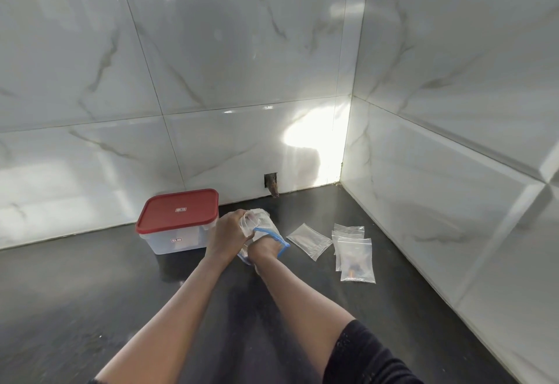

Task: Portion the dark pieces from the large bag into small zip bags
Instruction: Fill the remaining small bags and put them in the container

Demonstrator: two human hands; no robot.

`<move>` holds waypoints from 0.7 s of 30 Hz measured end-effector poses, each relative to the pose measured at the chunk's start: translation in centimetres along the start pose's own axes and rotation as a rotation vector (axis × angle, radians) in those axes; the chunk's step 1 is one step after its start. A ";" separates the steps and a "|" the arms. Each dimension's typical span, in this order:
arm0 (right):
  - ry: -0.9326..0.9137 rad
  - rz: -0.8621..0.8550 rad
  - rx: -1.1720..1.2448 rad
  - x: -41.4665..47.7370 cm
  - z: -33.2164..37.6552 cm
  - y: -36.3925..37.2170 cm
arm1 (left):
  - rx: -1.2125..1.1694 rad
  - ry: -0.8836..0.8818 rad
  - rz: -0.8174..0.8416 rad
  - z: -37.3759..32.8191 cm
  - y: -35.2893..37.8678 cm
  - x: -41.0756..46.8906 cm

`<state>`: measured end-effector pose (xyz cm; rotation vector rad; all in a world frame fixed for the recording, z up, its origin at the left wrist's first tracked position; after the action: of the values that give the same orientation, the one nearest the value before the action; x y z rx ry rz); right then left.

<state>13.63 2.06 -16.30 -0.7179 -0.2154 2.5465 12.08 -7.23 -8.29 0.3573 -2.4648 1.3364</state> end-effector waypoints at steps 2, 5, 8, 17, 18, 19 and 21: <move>0.062 0.023 0.080 0.1 -0.2 0.2 | 0.008 -0.005 -0.005 0.0 0.0 -0.1; 0.082 0.031 0.150 0.0 0.1 -0.2 | -0.009 -0.014 -0.007 0.0 0.1 0.1; 0.060 -0.012 0.107 0.4 0.4 -1.3 | -0.034 -0.039 -0.005 -0.1 0.1 0.3; -0.030 0.019 0.009 1.4 2.8 -6.0 | -0.097 -0.139 -0.039 -0.5 -0.4 1.5; -0.057 0.033 0.031 1.9 2.8 -6.5 | -0.105 -0.139 -0.044 -0.7 -0.3 1.5; -0.077 0.042 0.050 2.2 3.0 -6.7 | -0.109 -0.146 -0.050 -0.5 -0.4 1.5; -0.084 0.044 0.069 2.2 3.1 -7.8 | -0.129 -0.168 -0.065 -0.5 -0.3 1.4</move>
<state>13.53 9.93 -12.56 -0.5961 -0.1403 2.6154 11.01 -7.11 -7.28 0.5329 -2.6356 1.1579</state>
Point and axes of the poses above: each hand's wrist, its own x-axis towards the middle knuckle, its own y-axis out of the palm, z = x × y, the point moved 7 cm from there along x, towards the middle knuckle, and after that the axes turned 12 degrees about -z, right-handed, at the moved point
